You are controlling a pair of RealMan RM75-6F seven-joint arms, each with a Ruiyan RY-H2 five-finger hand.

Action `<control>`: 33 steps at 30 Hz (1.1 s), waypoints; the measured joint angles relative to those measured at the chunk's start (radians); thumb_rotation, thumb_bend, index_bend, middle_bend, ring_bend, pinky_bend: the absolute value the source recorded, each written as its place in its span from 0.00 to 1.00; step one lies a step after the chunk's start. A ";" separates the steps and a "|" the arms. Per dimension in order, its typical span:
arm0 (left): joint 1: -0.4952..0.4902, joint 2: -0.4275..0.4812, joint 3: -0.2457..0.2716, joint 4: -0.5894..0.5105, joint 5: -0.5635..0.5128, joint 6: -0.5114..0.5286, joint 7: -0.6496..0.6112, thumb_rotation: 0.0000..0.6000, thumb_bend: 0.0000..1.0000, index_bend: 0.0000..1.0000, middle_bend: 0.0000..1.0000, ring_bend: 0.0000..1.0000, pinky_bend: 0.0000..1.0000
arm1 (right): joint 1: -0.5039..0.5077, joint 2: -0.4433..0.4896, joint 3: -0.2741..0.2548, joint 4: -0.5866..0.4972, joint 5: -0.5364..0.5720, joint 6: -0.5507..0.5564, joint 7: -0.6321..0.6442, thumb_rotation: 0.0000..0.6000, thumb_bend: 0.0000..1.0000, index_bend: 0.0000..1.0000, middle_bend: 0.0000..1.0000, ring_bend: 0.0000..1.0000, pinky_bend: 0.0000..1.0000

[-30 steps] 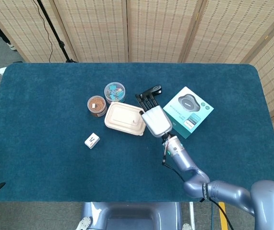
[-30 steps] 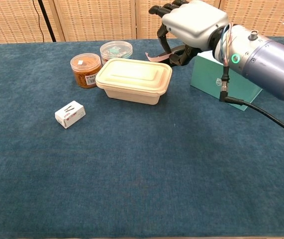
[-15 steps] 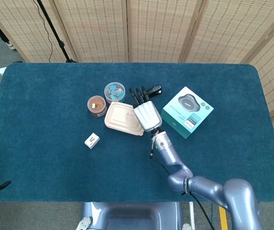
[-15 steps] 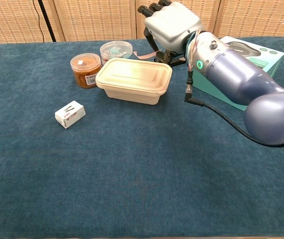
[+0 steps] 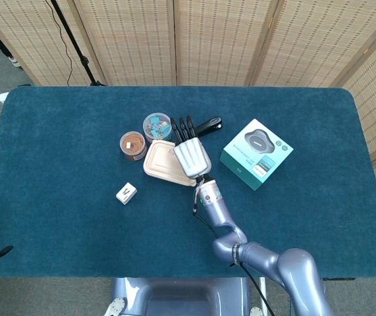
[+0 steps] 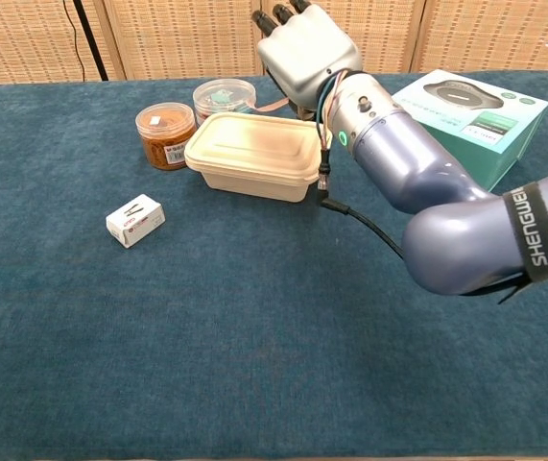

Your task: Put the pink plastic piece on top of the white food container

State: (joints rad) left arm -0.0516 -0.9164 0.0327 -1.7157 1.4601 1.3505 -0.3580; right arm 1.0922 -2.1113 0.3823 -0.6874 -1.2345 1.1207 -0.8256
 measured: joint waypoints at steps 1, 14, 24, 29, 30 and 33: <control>0.000 0.001 0.000 0.000 0.000 0.000 -0.003 1.00 0.00 0.00 0.00 0.00 0.00 | 0.003 -0.009 -0.003 0.019 -0.003 0.004 -0.004 1.00 0.56 0.63 0.00 0.00 0.00; -0.003 0.007 -0.008 0.003 -0.015 -0.009 -0.023 1.00 0.00 0.00 0.00 0.00 0.00 | 0.031 -0.115 -0.023 0.165 -0.022 0.034 -0.026 1.00 0.56 0.63 0.00 0.00 0.00; 0.000 0.011 -0.009 0.005 -0.018 -0.009 -0.040 1.00 0.00 0.00 0.00 0.00 0.00 | 0.046 -0.153 -0.012 0.204 -0.017 0.032 -0.005 1.00 0.56 0.63 0.00 0.00 0.00; 0.001 0.014 -0.010 0.006 -0.017 -0.009 -0.051 1.00 0.00 0.00 0.00 0.00 0.00 | 0.053 -0.158 -0.011 0.210 -0.010 0.025 -0.002 1.00 0.56 0.60 0.00 0.00 0.00; 0.001 0.015 -0.010 0.007 -0.017 -0.009 -0.054 1.00 0.00 0.00 0.00 0.00 0.00 | 0.053 -0.158 -0.013 0.211 -0.008 0.022 -0.003 1.00 0.56 0.55 0.00 0.00 0.00; 0.002 0.016 -0.009 0.008 -0.015 -0.007 -0.059 1.00 0.00 0.00 0.00 0.00 0.00 | 0.052 -0.158 -0.020 0.215 -0.006 0.018 -0.005 1.00 0.56 0.37 0.00 0.00 0.00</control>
State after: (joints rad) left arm -0.0492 -0.9008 0.0232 -1.7075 1.4450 1.3433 -0.4167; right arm 1.1446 -2.2690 0.3627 -0.4728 -1.2408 1.1383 -0.8304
